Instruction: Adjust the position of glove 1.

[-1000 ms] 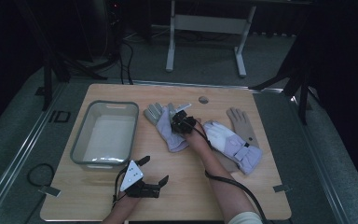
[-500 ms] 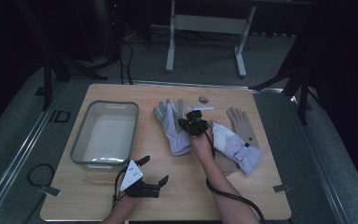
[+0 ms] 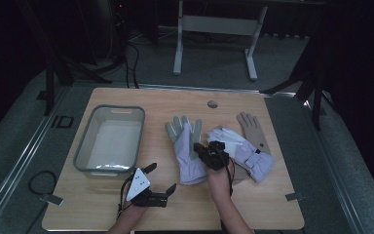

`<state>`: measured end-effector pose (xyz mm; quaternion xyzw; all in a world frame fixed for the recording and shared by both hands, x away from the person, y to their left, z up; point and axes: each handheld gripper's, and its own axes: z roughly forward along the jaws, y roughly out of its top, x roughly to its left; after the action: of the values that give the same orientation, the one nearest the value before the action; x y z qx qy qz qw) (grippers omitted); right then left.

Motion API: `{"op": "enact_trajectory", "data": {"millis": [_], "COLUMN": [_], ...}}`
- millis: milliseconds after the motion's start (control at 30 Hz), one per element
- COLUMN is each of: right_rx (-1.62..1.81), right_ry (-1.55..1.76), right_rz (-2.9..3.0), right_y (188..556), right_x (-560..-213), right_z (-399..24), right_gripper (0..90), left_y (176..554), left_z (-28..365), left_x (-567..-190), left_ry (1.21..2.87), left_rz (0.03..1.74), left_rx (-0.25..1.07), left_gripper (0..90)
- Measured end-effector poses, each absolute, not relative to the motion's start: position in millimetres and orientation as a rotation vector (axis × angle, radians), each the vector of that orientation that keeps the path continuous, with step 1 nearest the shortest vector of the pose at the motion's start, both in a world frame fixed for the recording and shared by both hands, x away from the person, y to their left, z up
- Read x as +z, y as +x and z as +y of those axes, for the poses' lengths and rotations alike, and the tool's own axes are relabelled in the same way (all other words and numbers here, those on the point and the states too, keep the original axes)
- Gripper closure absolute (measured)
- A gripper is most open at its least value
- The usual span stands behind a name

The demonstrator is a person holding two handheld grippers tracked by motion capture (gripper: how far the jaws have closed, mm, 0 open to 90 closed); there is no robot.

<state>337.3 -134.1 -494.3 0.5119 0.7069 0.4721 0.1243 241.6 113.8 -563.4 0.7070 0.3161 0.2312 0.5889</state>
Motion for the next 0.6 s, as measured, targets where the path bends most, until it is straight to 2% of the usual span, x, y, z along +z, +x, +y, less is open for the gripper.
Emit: {"op": "enact_trajectory", "data": {"millis": [233, 433, 600], "right_rx": [1.356, 1.359, 1.333], "right_ry": [1.592, 1.683, 1.705], "right_rz": [1.987, 1.929, 1.885], "right_y": [317.4, 335.5, 352.9], "right_x": [-524.6, -548.7, -555.5], "right_z": [-140.3, -135.2, -136.4], "right_gripper": [87.6, 87.3, 87.0], "left_y": [241.9, 241.2, 241.3], "left_z": [114.1, 113.4, 113.4], "left_x": [-563.4, -563.3, -563.3], "left_ry": [1.641, 1.650, 1.650], "left_rz": [0.744, 0.734, 0.734], "left_rx": [0.538, 0.546, 0.544], "left_gripper": [1.0, 1.0, 1.0]}}
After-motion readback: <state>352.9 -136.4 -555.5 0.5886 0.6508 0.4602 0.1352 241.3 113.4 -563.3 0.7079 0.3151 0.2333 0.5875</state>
